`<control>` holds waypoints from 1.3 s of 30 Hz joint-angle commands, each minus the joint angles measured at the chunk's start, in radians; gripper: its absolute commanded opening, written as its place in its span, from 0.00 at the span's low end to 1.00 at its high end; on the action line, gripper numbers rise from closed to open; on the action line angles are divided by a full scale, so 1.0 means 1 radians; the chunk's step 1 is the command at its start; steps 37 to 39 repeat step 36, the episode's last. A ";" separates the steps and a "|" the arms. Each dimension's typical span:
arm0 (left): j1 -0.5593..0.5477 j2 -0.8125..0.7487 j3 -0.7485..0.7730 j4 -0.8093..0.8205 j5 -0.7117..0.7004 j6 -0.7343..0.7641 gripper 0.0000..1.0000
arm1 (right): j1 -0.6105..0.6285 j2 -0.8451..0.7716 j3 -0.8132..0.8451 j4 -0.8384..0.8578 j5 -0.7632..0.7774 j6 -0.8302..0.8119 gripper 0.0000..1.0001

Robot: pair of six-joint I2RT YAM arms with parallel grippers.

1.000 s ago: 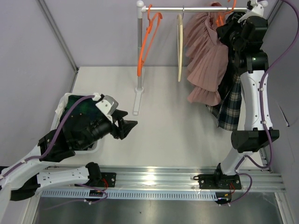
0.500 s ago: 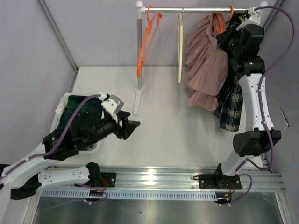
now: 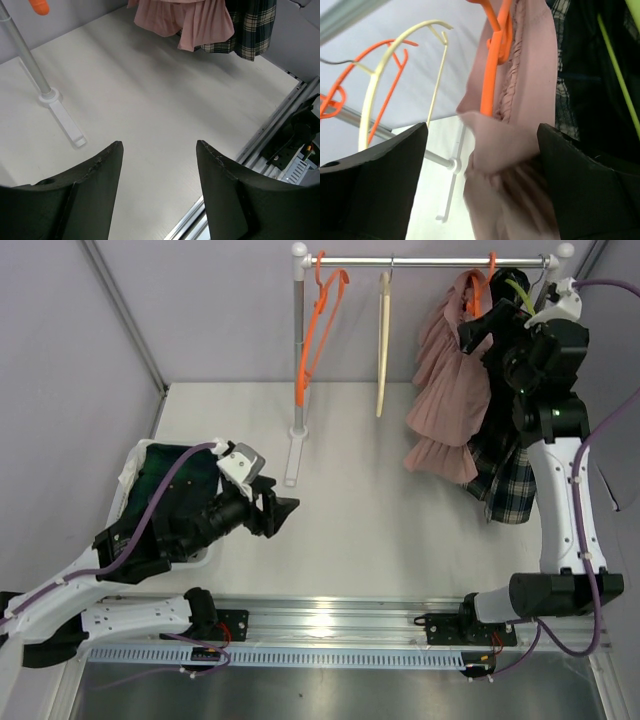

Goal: Place the skirt on the hanger

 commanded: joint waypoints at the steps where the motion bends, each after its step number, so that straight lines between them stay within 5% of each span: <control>1: 0.001 -0.023 -0.006 0.047 -0.048 0.035 0.66 | -0.002 -0.125 -0.047 -0.031 -0.002 0.040 0.99; 9: 0.001 -0.037 -0.011 0.065 -0.100 0.057 0.68 | -0.003 -0.427 -0.362 -0.108 -0.139 -0.003 0.99; 19: 0.001 -0.014 -0.057 0.087 -0.137 0.048 0.69 | 0.037 -0.564 -0.610 -0.193 -0.289 -0.051 1.00; 24: 0.018 -0.041 -0.158 0.099 -0.174 0.020 0.73 | 0.184 -0.704 -0.877 -0.110 -0.178 0.024 0.99; 29: 0.044 -0.049 -0.229 0.101 -0.160 0.002 0.73 | 0.418 -0.784 -0.974 -0.134 0.054 0.068 0.99; 39: 0.058 -0.093 -0.306 0.110 -0.142 -0.031 0.73 | 0.494 -0.784 -0.979 -0.146 0.159 0.061 1.00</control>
